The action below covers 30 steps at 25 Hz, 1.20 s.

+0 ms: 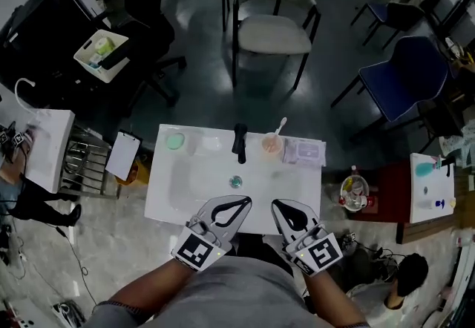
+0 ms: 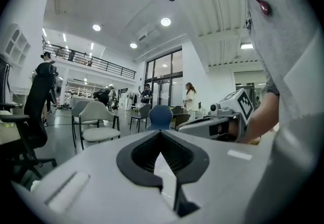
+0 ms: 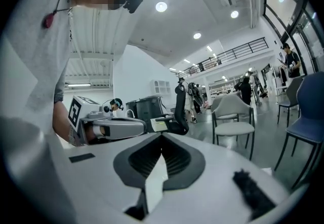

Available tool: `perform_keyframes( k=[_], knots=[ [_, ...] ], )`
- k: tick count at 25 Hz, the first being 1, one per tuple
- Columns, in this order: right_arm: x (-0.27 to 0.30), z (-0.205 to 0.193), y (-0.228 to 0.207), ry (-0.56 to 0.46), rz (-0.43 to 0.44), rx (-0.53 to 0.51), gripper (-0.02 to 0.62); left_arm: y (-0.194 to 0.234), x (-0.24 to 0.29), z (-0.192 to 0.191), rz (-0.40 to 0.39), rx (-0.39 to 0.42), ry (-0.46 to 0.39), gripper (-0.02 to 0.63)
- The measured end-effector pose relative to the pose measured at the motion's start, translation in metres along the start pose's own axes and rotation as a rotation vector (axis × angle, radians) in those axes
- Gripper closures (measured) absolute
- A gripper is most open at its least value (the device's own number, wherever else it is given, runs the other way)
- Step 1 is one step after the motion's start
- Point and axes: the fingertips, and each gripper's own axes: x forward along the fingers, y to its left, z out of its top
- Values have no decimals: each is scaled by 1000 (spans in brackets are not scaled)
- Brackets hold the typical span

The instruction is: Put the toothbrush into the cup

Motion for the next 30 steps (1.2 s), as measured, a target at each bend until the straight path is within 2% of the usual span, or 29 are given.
perform_keyframes(
  k=[4,9,12,16,19,23,30],
  knots=[
    [1,5,18,-12,-6,-43,586,-3,-11,-5,-42,53,-1,599],
    [4,15,36,-24,-7,-65,586,-2,-23,4,-33,-19,-5,598],
    [4,17,39,-24,-7,-72,586,-3,-24,5,-41,-8,-15,599],
    [4,24,43,-49,-2,-73,586,-6,-27,3,-66,48,-22,599],
    [8,24,43,-47,4,-72,586,-3,-27,1,-62,38,-16,598],
    [9,18,44,-28,9,-74,586,-1,-26,2,-45,-21,-9,598],
    [14,19,43,-24,21,-85,586,0,-19,1,-56,26,-9,598]
  ],
)
